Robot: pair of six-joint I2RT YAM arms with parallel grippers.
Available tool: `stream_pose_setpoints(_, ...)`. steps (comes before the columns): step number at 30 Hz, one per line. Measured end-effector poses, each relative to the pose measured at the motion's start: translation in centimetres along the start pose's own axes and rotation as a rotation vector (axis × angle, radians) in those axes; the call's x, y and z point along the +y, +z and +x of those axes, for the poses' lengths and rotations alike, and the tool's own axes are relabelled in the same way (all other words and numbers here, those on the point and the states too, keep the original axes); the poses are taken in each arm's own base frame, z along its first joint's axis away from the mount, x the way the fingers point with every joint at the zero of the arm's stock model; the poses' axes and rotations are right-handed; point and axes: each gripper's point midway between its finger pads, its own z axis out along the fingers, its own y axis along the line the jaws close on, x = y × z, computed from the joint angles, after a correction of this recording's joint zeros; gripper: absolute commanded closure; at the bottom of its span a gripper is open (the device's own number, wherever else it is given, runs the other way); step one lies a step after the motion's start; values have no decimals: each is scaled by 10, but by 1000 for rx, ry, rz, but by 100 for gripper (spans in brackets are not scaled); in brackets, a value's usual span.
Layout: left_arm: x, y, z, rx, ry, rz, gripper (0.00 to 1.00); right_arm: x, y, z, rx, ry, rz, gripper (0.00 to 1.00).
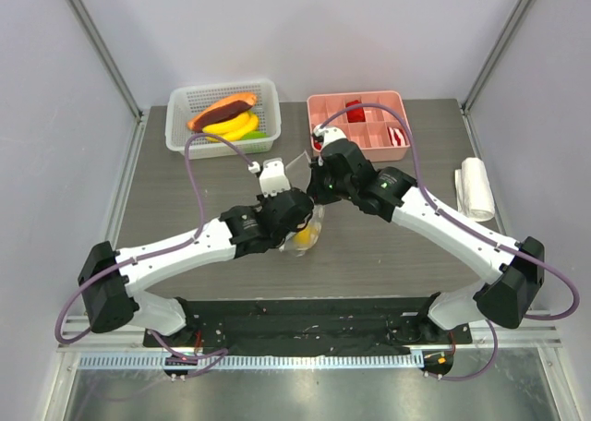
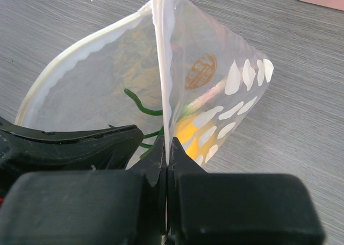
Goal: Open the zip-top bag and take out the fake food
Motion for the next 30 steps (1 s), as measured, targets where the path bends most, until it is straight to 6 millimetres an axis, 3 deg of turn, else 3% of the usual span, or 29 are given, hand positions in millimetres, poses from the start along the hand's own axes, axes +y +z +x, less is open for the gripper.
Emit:
stream_pose_setpoints(4, -2, -1, 4, 5, 42, 54, 89, 1, 0, 0, 1, 2, -3, 99)
stream_pose_setpoints(10, -26, -4, 19, 134, 129, 166, 93, 2, 0, 1, 3, 0, -10, 99)
stream_pose_setpoints(13, -32, -2, 33, 213, 171, 184, 90, 2, 0, 1, 4, -3, -12, 99)
stream_pose_setpoints(20, -15, 14, 64, 333, 231, 118, 90, -1, -1, 4, 16, -7, -1, 99)
stream_pose_setpoints(27, -6, 17, 74, 360, 237, 90, 59, -6, -1, 4, 18, -23, 18, 99)
stream_pose_setpoints(30, -4, 19, 80, 364, 224, 90, 52, -7, 0, 3, 15, -24, 23, 99)
